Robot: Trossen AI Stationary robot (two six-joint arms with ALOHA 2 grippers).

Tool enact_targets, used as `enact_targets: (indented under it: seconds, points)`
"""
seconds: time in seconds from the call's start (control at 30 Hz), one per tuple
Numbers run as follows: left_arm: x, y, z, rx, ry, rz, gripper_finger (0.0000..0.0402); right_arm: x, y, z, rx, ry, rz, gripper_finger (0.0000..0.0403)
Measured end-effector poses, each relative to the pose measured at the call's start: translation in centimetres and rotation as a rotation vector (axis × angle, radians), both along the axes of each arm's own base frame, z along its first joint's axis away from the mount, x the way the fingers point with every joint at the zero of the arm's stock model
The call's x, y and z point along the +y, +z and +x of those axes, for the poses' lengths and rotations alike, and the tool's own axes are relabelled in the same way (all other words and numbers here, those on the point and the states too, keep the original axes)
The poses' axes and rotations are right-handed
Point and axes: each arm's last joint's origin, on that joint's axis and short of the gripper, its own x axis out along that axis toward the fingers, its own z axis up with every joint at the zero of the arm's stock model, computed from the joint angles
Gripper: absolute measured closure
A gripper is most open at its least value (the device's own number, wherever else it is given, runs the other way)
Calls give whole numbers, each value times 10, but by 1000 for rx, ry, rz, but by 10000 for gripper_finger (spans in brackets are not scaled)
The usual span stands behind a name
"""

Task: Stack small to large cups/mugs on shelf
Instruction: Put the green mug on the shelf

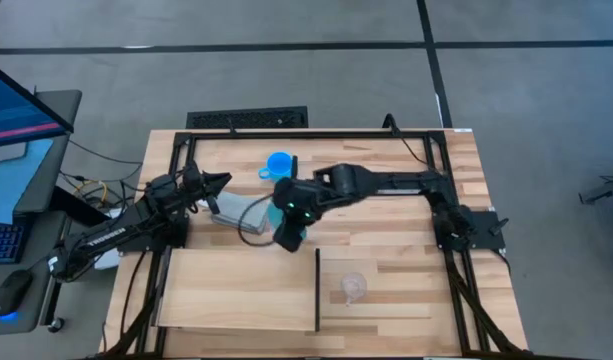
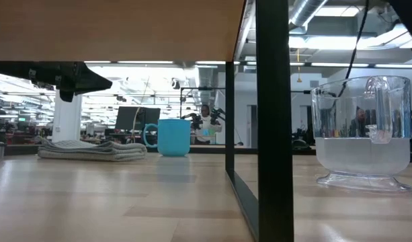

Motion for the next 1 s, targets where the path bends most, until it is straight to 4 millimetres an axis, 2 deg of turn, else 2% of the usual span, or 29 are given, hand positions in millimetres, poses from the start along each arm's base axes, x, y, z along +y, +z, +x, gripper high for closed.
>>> enact_targets:
  seconds: [0.07, 0.13, 0.33, 0.53, 0.63, 1.0]
  points:
    - [0, 0, 0, 0, 0, 0, 359, -9, -15, 5, 66, -14, 16, 368]
    - [0, 0, 0, 0, 0, 0, 359, -15, -24, 18, 29, -12, 43, 368]
    - [0, -1, 0, 6, -1, -4, 359, -17, -69, 40, 118, 6, 79, 368]
    - [0, 0, 0, 4, -1, -3, 359, -21, -83, 47, 137, -7, 81, 368]
    - [0, -1, 0, 5, -1, -3, 359, -24, -100, 50, 199, -14, 92, 368]
    - [0, -1, 1, 10, -2, -5, 359, -23, -137, 62, 256, 21, 132, 368]
